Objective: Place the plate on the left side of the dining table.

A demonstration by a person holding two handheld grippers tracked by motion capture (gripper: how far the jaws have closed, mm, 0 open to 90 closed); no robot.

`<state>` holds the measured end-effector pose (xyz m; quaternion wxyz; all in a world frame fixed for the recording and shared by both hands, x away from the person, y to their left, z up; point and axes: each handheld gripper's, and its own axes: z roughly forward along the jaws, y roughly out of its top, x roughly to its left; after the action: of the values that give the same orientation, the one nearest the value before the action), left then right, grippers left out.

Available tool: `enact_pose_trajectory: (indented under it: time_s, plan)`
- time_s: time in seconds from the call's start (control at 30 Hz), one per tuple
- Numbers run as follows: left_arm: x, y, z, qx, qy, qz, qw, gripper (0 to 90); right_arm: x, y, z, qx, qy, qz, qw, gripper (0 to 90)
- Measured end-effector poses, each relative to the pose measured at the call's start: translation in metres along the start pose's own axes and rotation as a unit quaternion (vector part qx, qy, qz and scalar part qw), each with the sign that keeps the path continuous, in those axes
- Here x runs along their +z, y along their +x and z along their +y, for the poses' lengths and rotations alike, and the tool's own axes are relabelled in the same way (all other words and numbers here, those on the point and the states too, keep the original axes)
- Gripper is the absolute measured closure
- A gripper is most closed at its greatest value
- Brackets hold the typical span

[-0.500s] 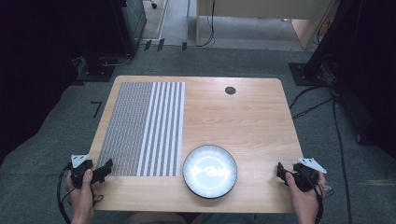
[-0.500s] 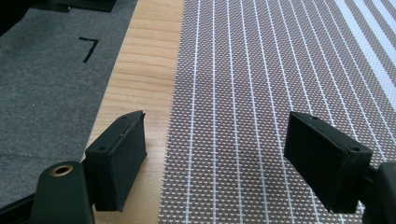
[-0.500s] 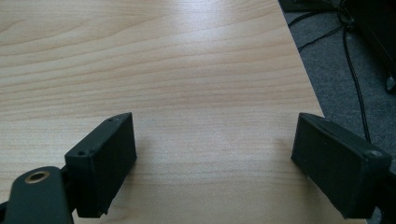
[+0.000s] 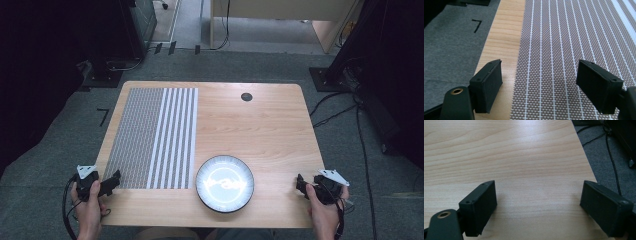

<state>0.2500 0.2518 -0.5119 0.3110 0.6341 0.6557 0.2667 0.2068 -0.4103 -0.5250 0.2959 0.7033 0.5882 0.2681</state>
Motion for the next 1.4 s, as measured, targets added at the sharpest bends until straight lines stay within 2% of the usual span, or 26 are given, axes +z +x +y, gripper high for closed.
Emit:
enact_pose_trajectory:
  time_s: [0.3, 0.53, 0.6, 0.7, 0.93, 1.13, 1.4]
  plan:
    - [-0.001, -0.009, 0.002, 0.007, -0.002, -0.015, 0.9999, 20.8, -0.006, -0.001, 0.001, 0.004, -0.010, -0.011, 0.9999, 14.3]
    - [-0.005, -0.018, 0.003, 0.015, -0.008, -0.021, 0.9996, 20.8, -0.011, 0.005, 0.003, 0.002, -0.020, -0.014, 0.9997, 14.3]
    - [-0.005, -0.019, 0.003, 0.016, -0.009, -0.022, 0.9996, 20.8, -0.012, 0.007, 0.003, -0.001, -0.022, -0.013, 0.9997, 14.3]
    - [-0.006, -0.022, 0.003, 0.015, -0.009, -0.034, 0.9993, 20.8, -0.013, 0.010, 0.003, -0.002, -0.024, -0.012, 0.9997, 14.3]
    - [-0.006, -0.031, 0.002, 0.027, -0.009, -0.039, 0.9988, 20.8, -0.016, 0.017, 0.004, 0.002, -0.029, -0.005, 0.9996, 14.3]
    - [-0.007, -0.038, 0.001, 0.041, -0.008, -0.046, 0.9981, 20.8, -0.018, 0.026, 0.004, -0.005, -0.034, 0.002, 0.9994, 14.3]
    - [-0.007, -0.047, 0.000, 0.049, -0.007, -0.055, 0.9973, 20.8, -0.019, 0.033, 0.004, -0.009, -0.035, 0.012, 0.9993, 14.3]
